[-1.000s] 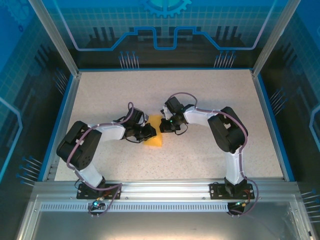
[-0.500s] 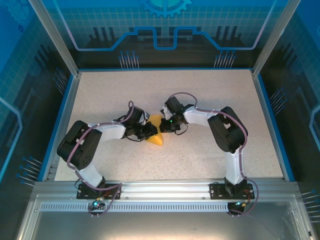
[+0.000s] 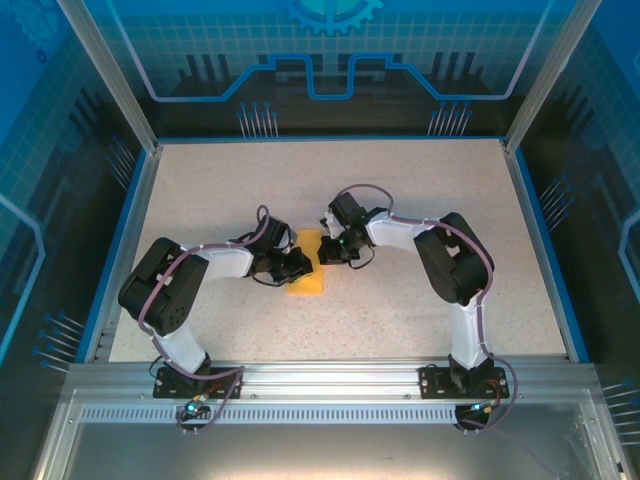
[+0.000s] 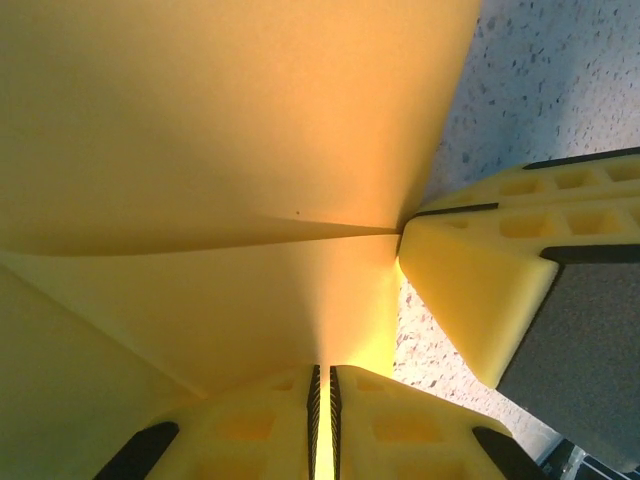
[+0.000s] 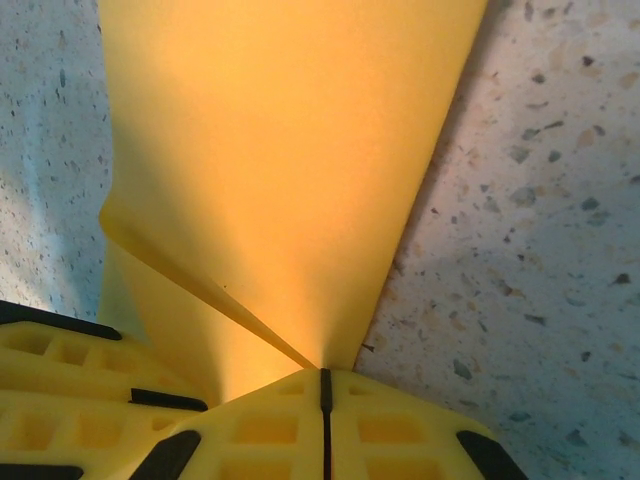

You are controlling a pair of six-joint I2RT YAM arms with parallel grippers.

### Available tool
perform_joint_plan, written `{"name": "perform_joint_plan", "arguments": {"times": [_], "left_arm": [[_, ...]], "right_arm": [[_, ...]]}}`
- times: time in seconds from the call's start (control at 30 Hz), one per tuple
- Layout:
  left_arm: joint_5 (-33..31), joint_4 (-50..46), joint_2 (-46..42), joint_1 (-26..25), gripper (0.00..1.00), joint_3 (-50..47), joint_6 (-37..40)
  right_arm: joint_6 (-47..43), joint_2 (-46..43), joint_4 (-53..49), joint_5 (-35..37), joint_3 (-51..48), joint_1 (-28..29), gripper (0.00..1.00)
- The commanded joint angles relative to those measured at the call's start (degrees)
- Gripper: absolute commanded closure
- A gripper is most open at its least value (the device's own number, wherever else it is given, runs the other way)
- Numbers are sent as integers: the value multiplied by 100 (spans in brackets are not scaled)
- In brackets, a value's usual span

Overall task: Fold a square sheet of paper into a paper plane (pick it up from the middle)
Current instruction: Fold the triangle a second time at the center of the table.

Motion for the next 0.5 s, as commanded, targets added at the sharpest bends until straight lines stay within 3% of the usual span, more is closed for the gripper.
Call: {"name": "perform_joint_plan", "arguments": {"times": [0.0, 0.27, 0.47], "left_arm": [[-85, -195, 108, 51, 84, 146, 50], [-163, -267, 115, 46, 85, 133, 66], [-272, -334, 117, 53, 86, 101, 37]], "right_arm": [[-69, 197, -148, 57, 117, 59, 92], [-52, 188, -159, 62, 126, 59, 92], [14, 90, -133, 4, 138, 57, 84]]}}
